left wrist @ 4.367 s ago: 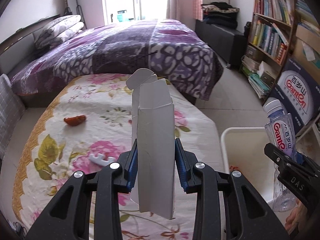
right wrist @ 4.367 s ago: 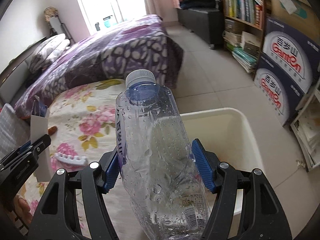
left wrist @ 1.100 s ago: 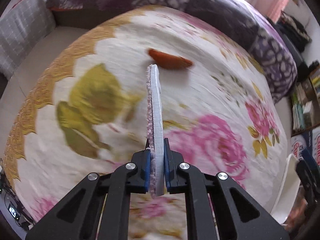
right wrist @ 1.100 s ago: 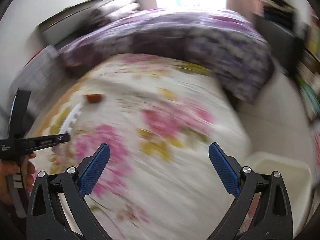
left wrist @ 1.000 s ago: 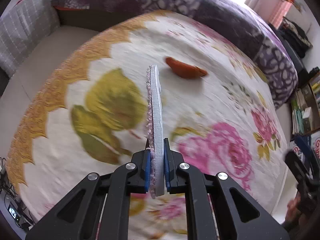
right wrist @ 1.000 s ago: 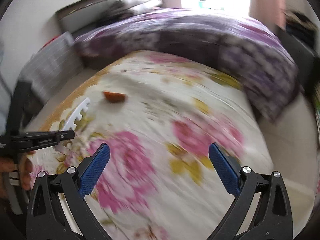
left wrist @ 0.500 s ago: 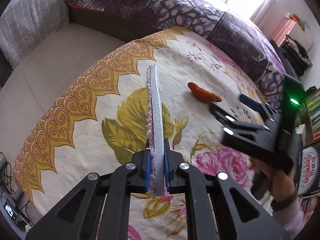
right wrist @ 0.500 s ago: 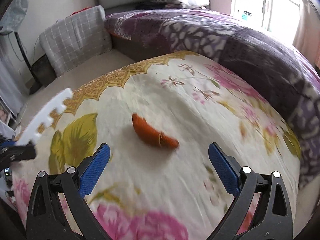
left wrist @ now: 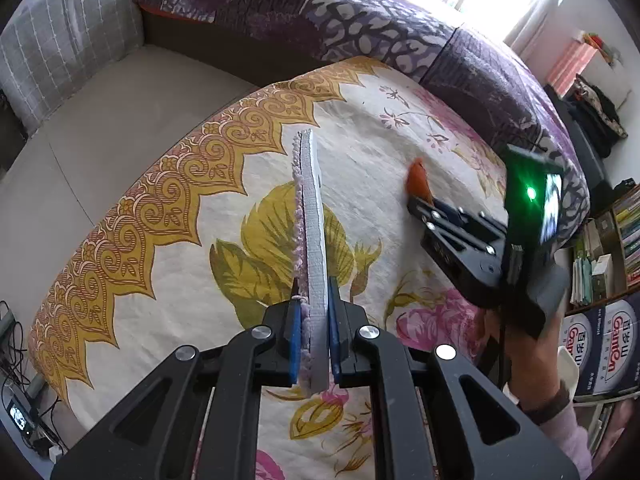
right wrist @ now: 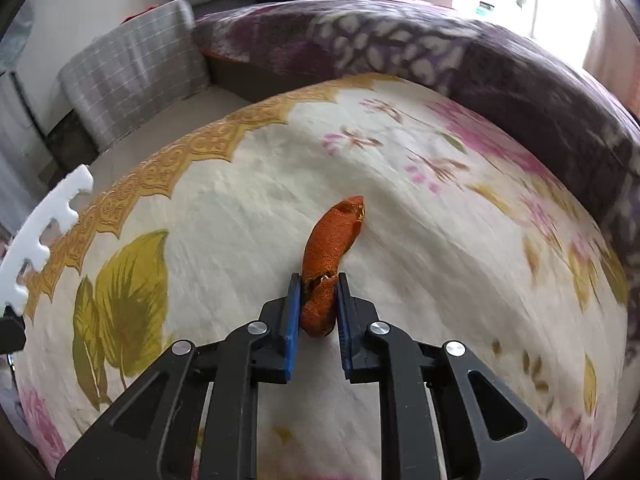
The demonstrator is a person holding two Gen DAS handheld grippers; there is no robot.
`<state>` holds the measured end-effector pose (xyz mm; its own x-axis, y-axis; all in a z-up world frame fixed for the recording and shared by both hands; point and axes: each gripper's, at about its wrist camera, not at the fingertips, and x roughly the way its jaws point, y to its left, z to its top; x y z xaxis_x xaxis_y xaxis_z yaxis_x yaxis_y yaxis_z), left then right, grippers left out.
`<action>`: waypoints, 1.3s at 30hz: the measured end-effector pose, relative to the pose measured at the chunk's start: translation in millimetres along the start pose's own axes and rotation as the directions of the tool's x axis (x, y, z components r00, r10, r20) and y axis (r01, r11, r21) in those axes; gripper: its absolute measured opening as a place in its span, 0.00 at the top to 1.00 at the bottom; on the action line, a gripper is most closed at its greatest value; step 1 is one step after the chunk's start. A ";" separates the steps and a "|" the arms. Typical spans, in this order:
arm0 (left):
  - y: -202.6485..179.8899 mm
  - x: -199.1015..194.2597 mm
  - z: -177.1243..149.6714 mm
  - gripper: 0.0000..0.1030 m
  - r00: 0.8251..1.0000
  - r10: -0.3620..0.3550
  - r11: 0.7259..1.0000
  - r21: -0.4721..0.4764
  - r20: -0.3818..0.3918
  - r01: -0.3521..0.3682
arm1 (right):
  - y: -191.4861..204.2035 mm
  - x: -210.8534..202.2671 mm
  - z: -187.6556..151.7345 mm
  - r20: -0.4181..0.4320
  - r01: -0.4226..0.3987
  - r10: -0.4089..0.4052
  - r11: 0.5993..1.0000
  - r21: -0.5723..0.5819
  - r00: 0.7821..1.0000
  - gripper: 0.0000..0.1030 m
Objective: Collect trash
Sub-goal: 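Grasp the orange peel on the bed with the right tool while the left tool holds the strip, then carry the peel and strip over the bin and open both tools to drop them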
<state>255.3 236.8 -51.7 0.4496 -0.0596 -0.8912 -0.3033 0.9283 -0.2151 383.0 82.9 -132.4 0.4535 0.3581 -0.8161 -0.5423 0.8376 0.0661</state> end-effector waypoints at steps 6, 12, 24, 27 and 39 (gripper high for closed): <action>-4.5 -14.4 -2.6 0.89 0.999 -0.005 1.000 0.014 0.042 0.005 | -16.8 -30.7 -30.3 0.024 0.019 -0.023 0.987 0.157 0.999 0.85; -13.2 -20.1 -8.3 0.89 0.999 -0.013 0.999 0.037 0.053 0.011 | -25.4 -76.4 -61.2 0.051 0.053 -0.068 0.967 0.250 0.996 0.85; -45.8 -36.7 -22.0 0.89 0.995 -0.062 0.994 0.094 0.081 0.054 | -39.8 -164.7 -116.2 0.086 0.111 -0.157 0.914 0.391 0.984 0.85; -55.6 -39.4 -26.1 0.89 0.994 -0.075 0.992 0.112 0.084 0.065 | -44.6 -177.9 -127.4 0.082 0.125 -0.174 0.902 0.414 0.981 0.85; -90.5 -42.0 -38.1 0.89 0.992 -0.096 0.983 0.164 0.085 0.081 | -66.6 -234.4 -173.0 0.080 0.166 -0.233 0.859 0.485 0.969 0.85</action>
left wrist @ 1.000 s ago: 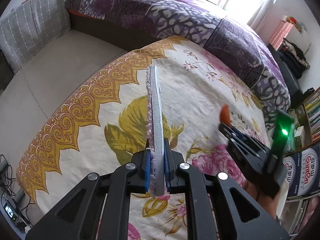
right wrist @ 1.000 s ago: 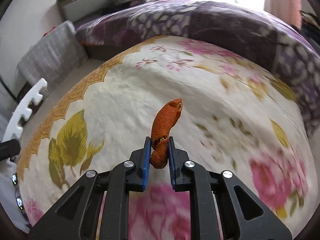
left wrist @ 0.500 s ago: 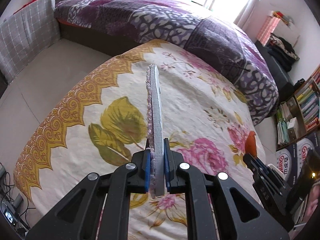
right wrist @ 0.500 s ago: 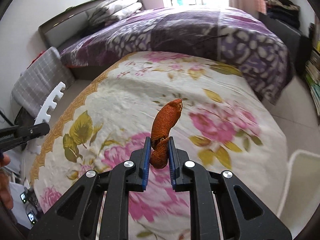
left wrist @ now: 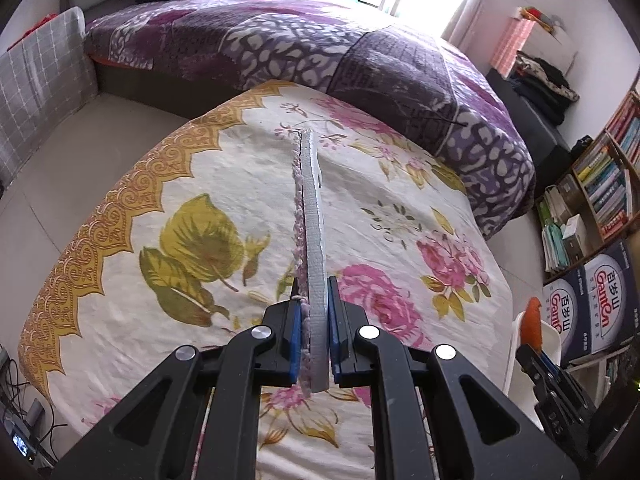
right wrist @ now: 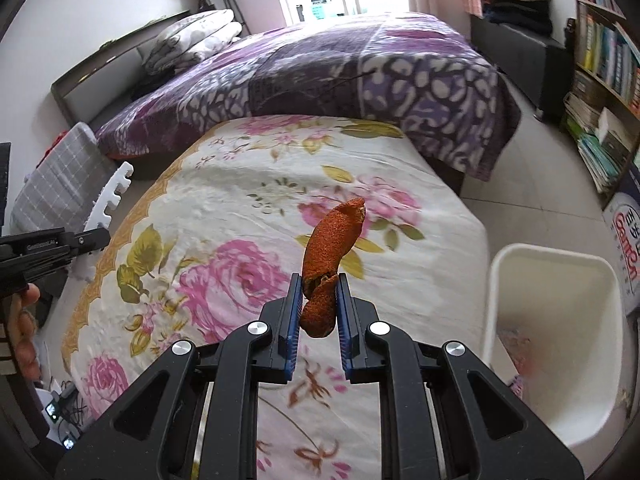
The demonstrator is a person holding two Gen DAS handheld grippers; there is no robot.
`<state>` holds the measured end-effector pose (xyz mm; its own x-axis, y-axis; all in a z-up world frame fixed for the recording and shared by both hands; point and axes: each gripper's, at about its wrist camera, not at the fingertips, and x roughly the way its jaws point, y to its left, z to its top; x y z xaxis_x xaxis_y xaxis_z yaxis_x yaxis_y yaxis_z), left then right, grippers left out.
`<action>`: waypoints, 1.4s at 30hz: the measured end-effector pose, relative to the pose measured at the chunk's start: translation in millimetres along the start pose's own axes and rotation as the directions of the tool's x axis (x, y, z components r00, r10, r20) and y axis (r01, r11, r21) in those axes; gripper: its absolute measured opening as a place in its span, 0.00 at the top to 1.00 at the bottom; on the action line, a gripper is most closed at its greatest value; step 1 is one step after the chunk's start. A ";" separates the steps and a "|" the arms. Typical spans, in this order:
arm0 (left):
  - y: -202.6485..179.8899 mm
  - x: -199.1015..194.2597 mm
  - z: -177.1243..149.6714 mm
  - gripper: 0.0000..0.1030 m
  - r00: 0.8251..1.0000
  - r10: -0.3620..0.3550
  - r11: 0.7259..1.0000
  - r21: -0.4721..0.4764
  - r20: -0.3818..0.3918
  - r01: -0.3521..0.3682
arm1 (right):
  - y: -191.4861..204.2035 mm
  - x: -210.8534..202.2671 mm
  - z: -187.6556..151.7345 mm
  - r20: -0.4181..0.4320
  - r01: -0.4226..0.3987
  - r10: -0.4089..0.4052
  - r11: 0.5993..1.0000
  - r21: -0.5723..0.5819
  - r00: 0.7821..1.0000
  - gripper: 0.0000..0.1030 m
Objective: Collect trash
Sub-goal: 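Carry the peel and strip over the bin and open both tools to drop them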
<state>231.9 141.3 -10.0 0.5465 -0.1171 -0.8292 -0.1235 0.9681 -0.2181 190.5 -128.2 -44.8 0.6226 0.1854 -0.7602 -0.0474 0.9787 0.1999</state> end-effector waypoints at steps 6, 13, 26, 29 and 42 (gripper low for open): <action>-16.2 2.5 -3.7 0.89 1.000 -0.003 1.000 0.022 0.000 0.003 | -27.9 -16.3 -11.2 0.014 0.033 -0.033 0.999 0.036 0.999 0.85; -43.1 7.8 -11.5 0.89 1.000 -0.017 0.998 0.061 -0.012 0.017 | -64.1 -24.6 -20.1 0.021 0.081 -0.083 0.992 0.094 0.996 0.85; -116.9 19.3 -27.1 0.89 0.997 -0.067 0.987 0.145 -0.035 0.071 | -131.4 -52.4 -21.5 0.049 0.151 -0.165 0.966 0.210 0.985 0.85; -134.6 23.0 -31.3 0.89 0.996 -0.081 0.982 0.165 -0.046 0.088 | -148.1 -56.5 -23.2 0.040 0.171 -0.186 0.955 0.244 0.982 0.84; -213.0 35.3 -64.2 0.89 0.984 -0.146 0.946 0.276 -0.104 0.169 | -211.8 -81.0 -35.9 0.024 0.247 -0.280 0.880 0.407 0.960 0.53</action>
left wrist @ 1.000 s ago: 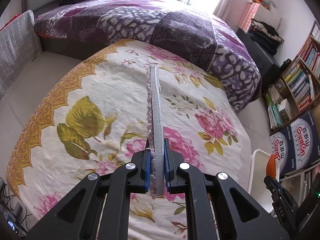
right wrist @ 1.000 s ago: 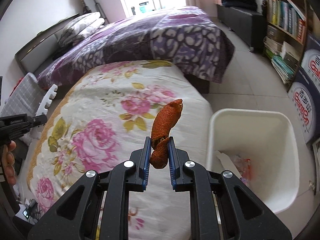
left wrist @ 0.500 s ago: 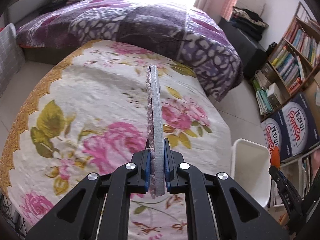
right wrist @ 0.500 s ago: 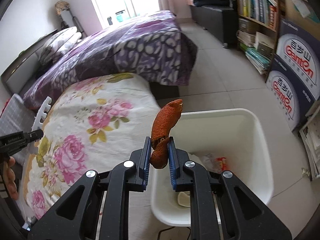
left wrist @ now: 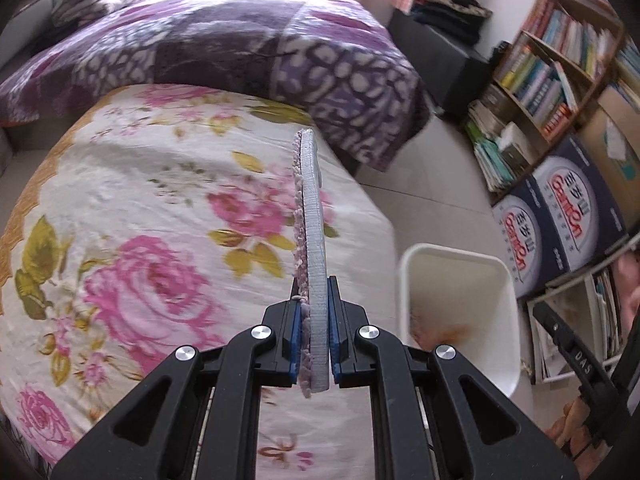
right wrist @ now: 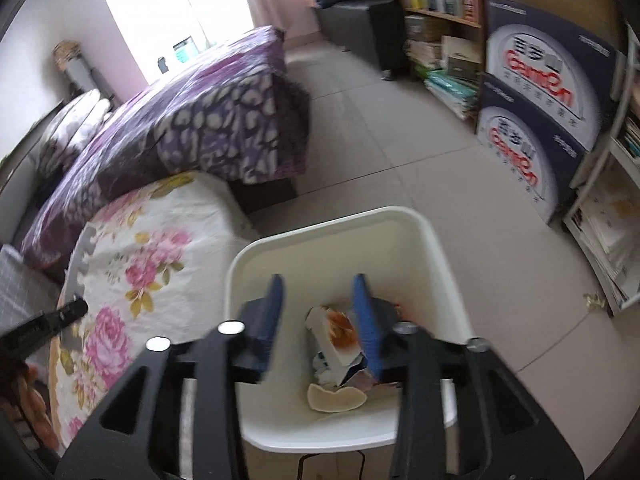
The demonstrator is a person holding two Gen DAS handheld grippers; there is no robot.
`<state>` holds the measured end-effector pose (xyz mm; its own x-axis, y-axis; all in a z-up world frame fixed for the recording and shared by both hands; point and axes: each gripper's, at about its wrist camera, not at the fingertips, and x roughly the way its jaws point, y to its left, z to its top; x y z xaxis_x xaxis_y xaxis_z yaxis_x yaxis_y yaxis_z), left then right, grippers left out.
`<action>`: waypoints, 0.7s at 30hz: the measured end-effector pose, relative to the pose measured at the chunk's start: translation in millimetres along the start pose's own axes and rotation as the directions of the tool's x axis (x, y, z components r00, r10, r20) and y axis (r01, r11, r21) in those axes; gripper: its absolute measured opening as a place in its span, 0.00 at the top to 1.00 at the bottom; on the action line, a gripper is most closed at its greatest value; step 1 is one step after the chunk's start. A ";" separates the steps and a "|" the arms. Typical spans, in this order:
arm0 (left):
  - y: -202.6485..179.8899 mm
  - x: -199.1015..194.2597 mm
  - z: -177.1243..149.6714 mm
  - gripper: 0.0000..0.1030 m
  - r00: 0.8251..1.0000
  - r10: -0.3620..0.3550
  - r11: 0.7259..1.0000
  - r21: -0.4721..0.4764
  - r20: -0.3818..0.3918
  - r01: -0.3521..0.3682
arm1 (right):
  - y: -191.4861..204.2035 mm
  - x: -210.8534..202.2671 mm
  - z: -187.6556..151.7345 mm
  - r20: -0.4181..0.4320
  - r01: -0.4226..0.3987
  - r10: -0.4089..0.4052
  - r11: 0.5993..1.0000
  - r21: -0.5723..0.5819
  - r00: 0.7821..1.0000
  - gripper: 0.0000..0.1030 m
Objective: Collect trash
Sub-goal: 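Carry the peel and strip over the bin and open both tools to drop them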
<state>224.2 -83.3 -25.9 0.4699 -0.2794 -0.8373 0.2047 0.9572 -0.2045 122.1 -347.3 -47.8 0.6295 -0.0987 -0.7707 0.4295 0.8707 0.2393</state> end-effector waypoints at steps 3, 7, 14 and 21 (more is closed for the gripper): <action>-21.6 4.8 -4.2 0.89 0.999 -0.034 0.999 0.032 -0.009 0.035 | -14.6 -4.4 2.8 0.018 0.031 -0.032 0.998 0.050 0.999 0.35; -48.9 11.4 -9.4 0.89 0.996 -0.087 0.993 0.077 -0.029 0.089 | -34.2 -10.1 5.2 0.028 0.060 -0.063 0.993 0.103 0.998 0.26; -94.6 28.5 -19.1 0.89 0.961 -0.249 0.959 0.105 -0.122 0.262 | -68.8 -23.0 5.9 0.039 0.095 -0.104 0.979 0.182 0.994 0.17; -122.9 57.2 -21.5 0.75 0.849 -0.471 0.876 -0.017 -0.240 0.482 | -90.4 -34.6 3.6 0.051 0.130 -0.143 0.970 0.207 0.988 0.14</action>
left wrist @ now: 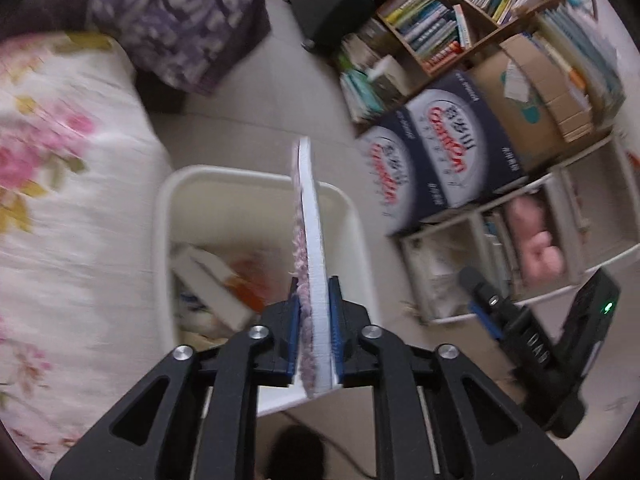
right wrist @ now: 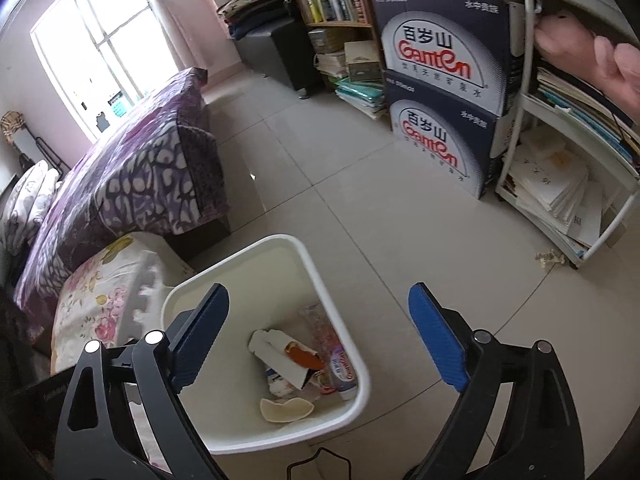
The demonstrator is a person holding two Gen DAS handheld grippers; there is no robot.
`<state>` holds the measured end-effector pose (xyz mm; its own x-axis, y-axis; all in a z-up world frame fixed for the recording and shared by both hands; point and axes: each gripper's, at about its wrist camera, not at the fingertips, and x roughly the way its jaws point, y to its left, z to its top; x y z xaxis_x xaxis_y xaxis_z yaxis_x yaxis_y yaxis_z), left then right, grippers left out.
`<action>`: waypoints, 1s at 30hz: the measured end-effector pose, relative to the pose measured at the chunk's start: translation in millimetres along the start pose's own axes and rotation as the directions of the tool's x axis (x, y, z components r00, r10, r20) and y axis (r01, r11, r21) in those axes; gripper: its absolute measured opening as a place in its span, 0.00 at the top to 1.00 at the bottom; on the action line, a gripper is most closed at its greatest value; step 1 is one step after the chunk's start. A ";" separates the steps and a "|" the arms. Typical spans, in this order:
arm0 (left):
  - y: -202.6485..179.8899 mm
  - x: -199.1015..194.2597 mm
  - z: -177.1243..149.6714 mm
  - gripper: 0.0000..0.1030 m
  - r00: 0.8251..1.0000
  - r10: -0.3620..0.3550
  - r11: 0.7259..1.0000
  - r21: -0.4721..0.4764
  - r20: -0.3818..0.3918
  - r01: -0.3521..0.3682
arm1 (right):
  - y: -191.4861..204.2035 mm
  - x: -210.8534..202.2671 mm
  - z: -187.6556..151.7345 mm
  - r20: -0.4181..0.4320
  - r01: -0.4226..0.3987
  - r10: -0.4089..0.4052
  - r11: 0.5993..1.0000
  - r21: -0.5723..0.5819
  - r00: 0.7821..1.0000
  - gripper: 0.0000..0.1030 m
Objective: Collect trash
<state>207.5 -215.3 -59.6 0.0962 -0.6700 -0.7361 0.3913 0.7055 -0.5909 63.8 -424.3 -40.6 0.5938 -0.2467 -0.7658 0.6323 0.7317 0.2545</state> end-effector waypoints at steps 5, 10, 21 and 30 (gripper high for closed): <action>-1.0 13.4 0.4 0.46 0.996 -0.074 0.996 -0.058 -0.043 0.072 | -2.6 -9.6 0.0 0.040 0.039 -0.038 0.999 -0.018 0.998 0.08; -16.5 -4.9 -5.8 0.32 0.987 0.147 0.986 0.067 0.058 -0.151 | 4.0 -22.5 -3.8 0.089 0.084 -0.080 0.995 -0.047 0.993 0.07; -53.0 -91.8 -66.7 0.07 0.598 0.548 0.688 0.091 0.585 -0.720 | 54.9 -72.3 -42.7 0.297 0.191 -0.122 0.957 -0.218 0.947 0.07; -26.4 -116.6 -112.2 0.07 0.550 0.628 0.652 0.014 0.551 -0.758 | 78.3 -101.0 -87.5 0.325 0.165 -0.075 0.951 -0.260 0.943 0.07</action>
<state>83.3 -129.8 4.9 0.8025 -0.0524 -0.5943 0.1945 0.9647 0.1776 9.8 -286.5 5.0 0.6741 -0.4939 -0.5491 0.5701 0.8207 -0.0384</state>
